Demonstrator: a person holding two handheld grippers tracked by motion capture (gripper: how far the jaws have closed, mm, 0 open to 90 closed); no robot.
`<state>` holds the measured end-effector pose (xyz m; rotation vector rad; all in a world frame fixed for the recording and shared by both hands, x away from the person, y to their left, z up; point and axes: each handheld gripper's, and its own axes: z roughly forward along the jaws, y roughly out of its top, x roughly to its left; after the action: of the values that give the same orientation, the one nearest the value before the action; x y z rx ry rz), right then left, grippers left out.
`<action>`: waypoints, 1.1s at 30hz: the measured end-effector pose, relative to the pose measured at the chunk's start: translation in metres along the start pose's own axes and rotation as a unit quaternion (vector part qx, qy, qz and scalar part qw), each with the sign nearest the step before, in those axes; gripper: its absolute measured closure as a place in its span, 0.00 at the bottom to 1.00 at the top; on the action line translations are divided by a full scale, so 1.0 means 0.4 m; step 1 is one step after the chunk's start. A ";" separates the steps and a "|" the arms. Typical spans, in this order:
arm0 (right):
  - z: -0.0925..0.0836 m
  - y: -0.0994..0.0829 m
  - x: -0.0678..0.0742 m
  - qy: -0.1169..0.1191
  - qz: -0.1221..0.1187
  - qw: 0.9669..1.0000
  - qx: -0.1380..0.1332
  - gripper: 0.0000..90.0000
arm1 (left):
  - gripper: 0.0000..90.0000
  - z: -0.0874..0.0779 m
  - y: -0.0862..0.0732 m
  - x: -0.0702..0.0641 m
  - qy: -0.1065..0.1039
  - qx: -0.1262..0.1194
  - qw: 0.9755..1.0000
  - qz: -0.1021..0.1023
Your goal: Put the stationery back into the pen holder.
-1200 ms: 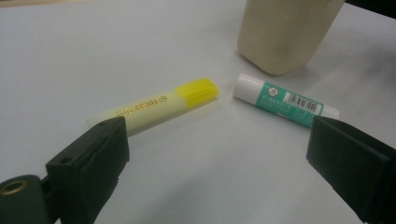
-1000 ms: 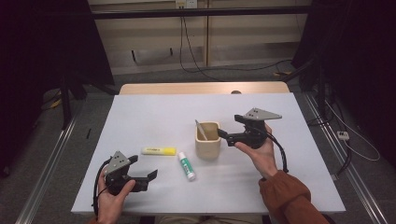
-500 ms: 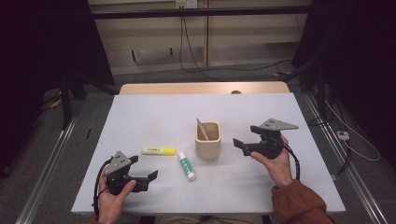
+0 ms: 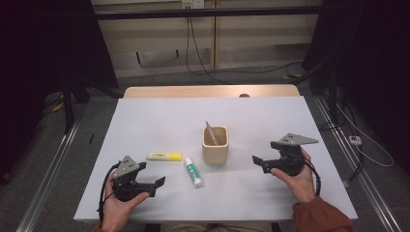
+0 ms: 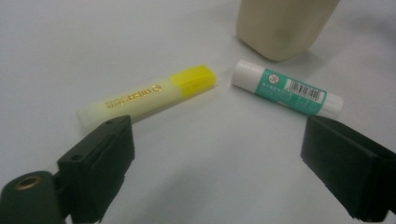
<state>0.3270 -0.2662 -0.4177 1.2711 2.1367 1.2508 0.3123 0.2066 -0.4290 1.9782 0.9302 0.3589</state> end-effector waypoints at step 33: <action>-0.041 -0.077 0.001 -0.003 0.005 1.000 0.018 0.09 | 1.00 0.190 0.097 0.003 -0.024 0.129 0.987 0.089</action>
<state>0.2997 -0.2805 -0.4342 1.3015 2.1598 1.2156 0.3746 0.1493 -0.4397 2.3060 0.8046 0.3007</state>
